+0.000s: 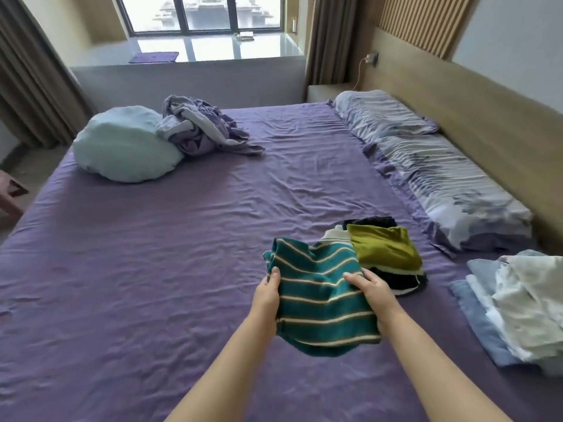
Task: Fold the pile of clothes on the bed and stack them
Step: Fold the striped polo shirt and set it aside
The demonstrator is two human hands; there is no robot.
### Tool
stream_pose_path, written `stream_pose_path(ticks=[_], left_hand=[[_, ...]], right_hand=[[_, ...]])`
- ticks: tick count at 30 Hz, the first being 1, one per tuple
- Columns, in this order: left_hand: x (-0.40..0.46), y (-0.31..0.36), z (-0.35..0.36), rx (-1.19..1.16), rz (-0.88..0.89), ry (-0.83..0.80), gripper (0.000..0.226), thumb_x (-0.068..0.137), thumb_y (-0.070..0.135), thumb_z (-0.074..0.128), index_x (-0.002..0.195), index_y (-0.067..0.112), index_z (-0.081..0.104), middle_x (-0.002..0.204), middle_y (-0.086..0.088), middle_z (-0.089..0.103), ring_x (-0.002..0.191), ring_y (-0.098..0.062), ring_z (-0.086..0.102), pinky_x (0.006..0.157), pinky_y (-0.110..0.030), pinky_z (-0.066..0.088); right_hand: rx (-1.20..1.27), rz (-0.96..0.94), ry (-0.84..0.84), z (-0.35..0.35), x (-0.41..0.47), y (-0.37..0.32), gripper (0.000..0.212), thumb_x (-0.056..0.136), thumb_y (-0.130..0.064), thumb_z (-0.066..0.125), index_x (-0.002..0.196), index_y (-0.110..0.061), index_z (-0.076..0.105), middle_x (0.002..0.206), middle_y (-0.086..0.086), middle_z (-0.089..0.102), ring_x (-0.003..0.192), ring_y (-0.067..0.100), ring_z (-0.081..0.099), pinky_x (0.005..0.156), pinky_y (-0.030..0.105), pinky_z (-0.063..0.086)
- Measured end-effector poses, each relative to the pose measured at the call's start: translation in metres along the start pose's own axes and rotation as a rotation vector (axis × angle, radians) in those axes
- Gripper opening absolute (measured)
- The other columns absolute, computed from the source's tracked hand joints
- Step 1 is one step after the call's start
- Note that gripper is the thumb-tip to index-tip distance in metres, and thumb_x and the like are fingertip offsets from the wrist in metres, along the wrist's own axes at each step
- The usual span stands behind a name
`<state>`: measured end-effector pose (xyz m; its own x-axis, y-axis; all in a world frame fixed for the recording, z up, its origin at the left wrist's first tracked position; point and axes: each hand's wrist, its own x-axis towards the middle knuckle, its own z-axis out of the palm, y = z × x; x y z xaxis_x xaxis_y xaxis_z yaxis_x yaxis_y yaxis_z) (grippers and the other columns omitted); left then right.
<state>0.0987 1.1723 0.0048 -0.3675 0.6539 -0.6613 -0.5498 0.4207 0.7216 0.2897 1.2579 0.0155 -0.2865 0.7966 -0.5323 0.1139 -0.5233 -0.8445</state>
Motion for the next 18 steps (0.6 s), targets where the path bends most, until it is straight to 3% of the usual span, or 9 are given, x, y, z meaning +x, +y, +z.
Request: stream_pose_path(ticks=[4, 8, 18], left_hand=[[0.004, 0.019, 0.039, 0.043, -0.049, -0.107, 0.031, 0.098, 0.045, 0.045, 0.118, 0.022, 0.054, 0.110, -0.010, 0.066, 0.100, -0.031, 0.063, 0.089, -0.046, 0.052], [0.009, 0.031, 0.073, 0.045, -0.084, -0.157, 0.032, 0.098, 0.043, 0.046, 0.119, 0.021, 0.055, 0.111, -0.013, 0.066, 0.102, -0.033, 0.063, 0.095, -0.050, 0.049], [0.065, 0.034, 0.175, 0.080, -0.079, -0.118, 0.032, 0.099, 0.042, 0.045, 0.120, 0.019, 0.055, 0.109, -0.014, 0.067, 0.098, -0.033, 0.065, 0.087, -0.046, 0.053]], right_hand=[[0.020, 0.000, 0.031, -0.029, -0.005, -0.034, 0.018, 0.085, -0.017, 0.061, 0.102, -0.014, 0.068, 0.093, 0.016, 0.072, 0.078, 0.030, 0.068, 0.066, 0.036, 0.055], [0.037, -0.003, 0.082, -0.058, -0.002, -0.059, 0.012, 0.086, -0.017, 0.061, 0.097, -0.017, 0.068, 0.085, 0.012, 0.072, 0.071, 0.027, 0.068, 0.058, 0.032, 0.054], [0.059, 0.063, 0.039, -0.144, 0.085, -0.096, 0.016, 0.082, -0.019, 0.066, 0.098, -0.015, 0.068, 0.099, 0.021, 0.069, 0.088, 0.035, 0.065, 0.084, 0.050, 0.052]])
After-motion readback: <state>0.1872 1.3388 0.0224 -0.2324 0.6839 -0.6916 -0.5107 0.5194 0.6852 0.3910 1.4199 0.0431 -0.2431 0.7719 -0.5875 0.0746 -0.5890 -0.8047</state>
